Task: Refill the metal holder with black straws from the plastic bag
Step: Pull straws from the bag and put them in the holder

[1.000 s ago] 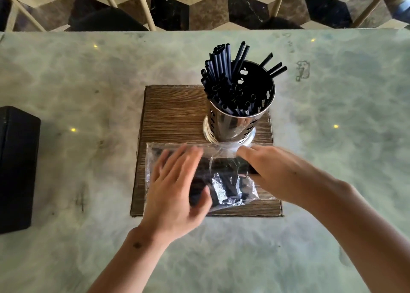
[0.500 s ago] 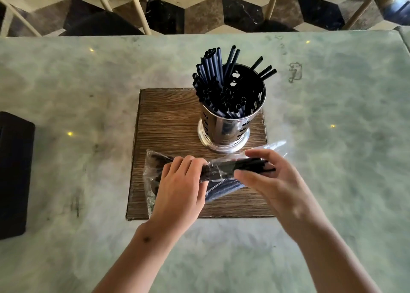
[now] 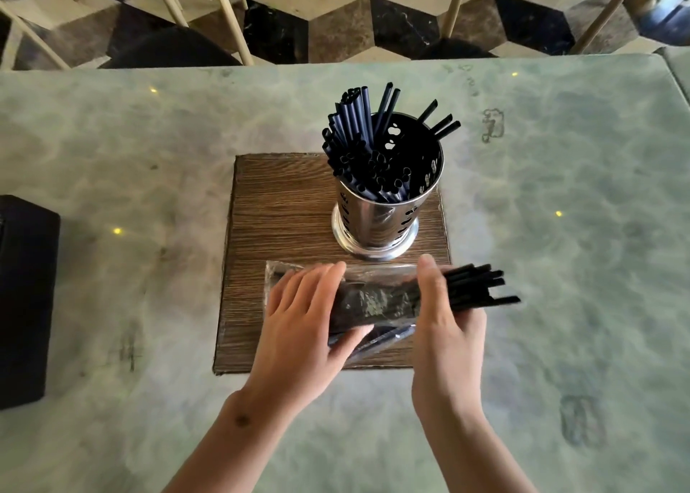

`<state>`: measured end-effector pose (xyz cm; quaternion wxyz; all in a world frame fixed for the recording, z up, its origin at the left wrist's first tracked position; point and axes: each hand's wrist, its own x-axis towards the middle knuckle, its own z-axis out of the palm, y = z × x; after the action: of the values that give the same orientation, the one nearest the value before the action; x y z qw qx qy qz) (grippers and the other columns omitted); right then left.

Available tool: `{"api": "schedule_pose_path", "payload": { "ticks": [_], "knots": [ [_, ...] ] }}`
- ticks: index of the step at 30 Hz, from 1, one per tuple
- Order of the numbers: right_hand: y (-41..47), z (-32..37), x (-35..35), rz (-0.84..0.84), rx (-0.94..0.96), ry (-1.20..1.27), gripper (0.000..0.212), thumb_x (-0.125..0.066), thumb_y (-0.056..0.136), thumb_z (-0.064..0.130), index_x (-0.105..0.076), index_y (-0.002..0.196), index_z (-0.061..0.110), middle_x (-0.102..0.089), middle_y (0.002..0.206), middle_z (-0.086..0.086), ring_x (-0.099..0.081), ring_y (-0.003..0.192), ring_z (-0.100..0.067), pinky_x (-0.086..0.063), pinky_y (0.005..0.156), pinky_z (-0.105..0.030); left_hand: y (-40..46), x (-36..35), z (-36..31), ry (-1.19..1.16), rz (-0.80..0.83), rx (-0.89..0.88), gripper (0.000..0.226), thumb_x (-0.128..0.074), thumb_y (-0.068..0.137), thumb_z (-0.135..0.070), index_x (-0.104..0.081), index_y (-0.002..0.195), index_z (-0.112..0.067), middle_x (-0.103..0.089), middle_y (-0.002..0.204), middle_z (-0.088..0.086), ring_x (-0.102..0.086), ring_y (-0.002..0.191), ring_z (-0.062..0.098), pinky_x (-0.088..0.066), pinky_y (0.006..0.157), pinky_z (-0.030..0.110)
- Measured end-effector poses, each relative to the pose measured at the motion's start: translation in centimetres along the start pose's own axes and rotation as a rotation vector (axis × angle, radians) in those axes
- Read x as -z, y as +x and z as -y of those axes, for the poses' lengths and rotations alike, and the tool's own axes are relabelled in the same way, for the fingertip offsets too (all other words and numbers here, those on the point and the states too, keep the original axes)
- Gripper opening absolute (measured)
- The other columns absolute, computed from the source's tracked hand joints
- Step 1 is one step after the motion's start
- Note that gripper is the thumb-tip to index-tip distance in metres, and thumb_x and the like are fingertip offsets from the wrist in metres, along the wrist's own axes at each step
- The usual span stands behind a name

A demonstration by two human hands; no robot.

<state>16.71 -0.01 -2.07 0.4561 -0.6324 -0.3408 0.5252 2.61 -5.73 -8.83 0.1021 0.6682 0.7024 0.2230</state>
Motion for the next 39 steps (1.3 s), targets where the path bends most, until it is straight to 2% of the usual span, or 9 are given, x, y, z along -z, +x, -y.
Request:
{"api": "schedule_pose_path", "payload": {
  "ticks": [6, 13, 18, 20, 23, 26, 29, 34, 39],
  "knots": [
    [1.4, 1.3, 2.1, 0.0, 0.037, 0.0, 0.038, -0.058, 0.092, 0.053, -0.076, 0.07, 0.028, -0.079, 0.076, 0.003, -0.071, 0.068, -0.004, -0.045, 0.058, -0.007, -1.6, -0.6, 1.9, 0.026, 0.167, 0.087, 0.096, -0.035, 0.095, -0.083, -0.026, 0.162, -0.015, -0.031, 0.17, 0.01, -0.023, 0.161, 0.027, -0.018, 0.128, 0.061],
    [2.9, 2.0, 3.3, 0.039, 0.224, -0.059, 0.034, -0.055, 0.1, 0.032, -0.074, 0.073, 0.025, -0.078, 0.076, -0.001, -0.069, 0.065, -0.007, -0.049, 0.062, -0.011, -1.8, -0.3, 4.1, 0.15, 0.247, 0.01, 0.11, -0.035, 0.086, -0.092, -0.022, 0.164, -0.016, -0.023, 0.173, 0.013, -0.015, 0.162, 0.032, -0.021, 0.125, 0.068],
    [3.8, 3.9, 2.8, 0.076, 0.415, -0.076, 0.038, -0.054, 0.105, 0.03, -0.066, 0.069, 0.029, -0.068, 0.066, -0.002, -0.07, 0.072, -0.032, -0.057, 0.069, -0.038, -1.4, 1.6, 6.4, 0.185, 0.339, -0.009, 0.123, -0.04, 0.074, -0.097, -0.021, 0.165, -0.017, -0.015, 0.175, 0.011, -0.009, 0.162, 0.034, -0.019, 0.125, 0.068],
    [4.1, 4.6, 2.5, 0.078, 0.499, -0.052, 0.035, -0.056, 0.104, 0.032, -0.06, 0.069, 0.031, -0.06, 0.061, 0.003, -0.065, 0.066, -0.033, -0.055, 0.067, -0.039, -1.5, 2.5, 7.0, 0.162, 0.351, 0.022, 0.129, -0.04, 0.07, -0.1, -0.014, 0.167, -0.02, -0.005, 0.176, 0.008, 0.001, 0.164, 0.031, -0.011, 0.128, 0.063],
    [4.3, 4.6, 2.4, 0.064, 0.576, -0.045, 0.032, -0.06, 0.1, 0.033, -0.055, 0.069, 0.026, -0.053, 0.056, -0.002, -0.055, 0.06, -0.039, -0.048, 0.056, -0.035, -1.9, 3.0, 6.2, 0.059, 0.258, 0.074, 0.107, -0.032, 0.089, -0.09, -0.012, 0.168, -0.021, -0.002, 0.177, 0.001, 0.005, 0.164, 0.019, 0.002, 0.132, 0.047],
    [4.4, 4.3, 1.5, 0.025, 0.585, -0.037, 0.028, -0.06, 0.098, 0.032, -0.054, 0.072, 0.026, -0.052, 0.061, -0.013, -0.055, 0.065, -0.043, -0.048, 0.061, -0.035, -2.1, 2.0, 3.5, 0.016, 0.065, 0.051, 0.071, -0.031, 0.108, -0.056, -0.034, 0.161, -0.008, -0.031, 0.171, 0.01, -0.022, 0.161, 0.023, -0.017, 0.129, 0.053],
    [4.6, 4.8, 0.5, -0.066, 0.618, 0.052, 0.026, -0.059, 0.099, 0.03, -0.061, 0.075, 0.039, -0.059, 0.064, 0.001, -0.061, 0.062, -0.03, -0.056, 0.069, -0.037, -2.0, 0.4, 1.3, 0.016, -0.019, 0.034, 0.057, -0.034, 0.11, -0.039, -0.042, 0.156, -0.006, -0.045, 0.162, 0.014, -0.037, 0.155, 0.029, -0.03, 0.123, 0.059],
    [5.0, 3.8, 1.0, -0.054, 0.617, -0.013, 0.032, -0.062, 0.099, 0.027, -0.05, 0.069, 0.027, -0.05, 0.059, -0.02, -0.05, 0.056, -0.045, -0.046, 0.054, -0.045, -1.9, -1.0, 1.1, 0.129, 0.114, 0.064, 0.057, -0.021, 0.112, -0.051, -0.034, 0.162, -0.026, -0.039, 0.167, 0.012, -0.033, 0.157, 0.032, -0.026, 0.125, 0.06],
    [5.1, 0.9, 2.0, 0.07, 0.51, -0.159, 0.034, -0.065, 0.095, 0.04, -0.057, 0.069, 0.019, -0.059, 0.061, -0.013, -0.058, 0.058, -0.04, -0.05, 0.059, -0.054, -1.6, -1.0, 2.2, 0.182, 0.178, 0.043, 0.062, -0.019, 0.111, -0.055, -0.03, 0.165, -0.025, -0.032, 0.171, 0.009, -0.024, 0.161, 0.028, -0.021, 0.128, 0.057]
  ]
}}
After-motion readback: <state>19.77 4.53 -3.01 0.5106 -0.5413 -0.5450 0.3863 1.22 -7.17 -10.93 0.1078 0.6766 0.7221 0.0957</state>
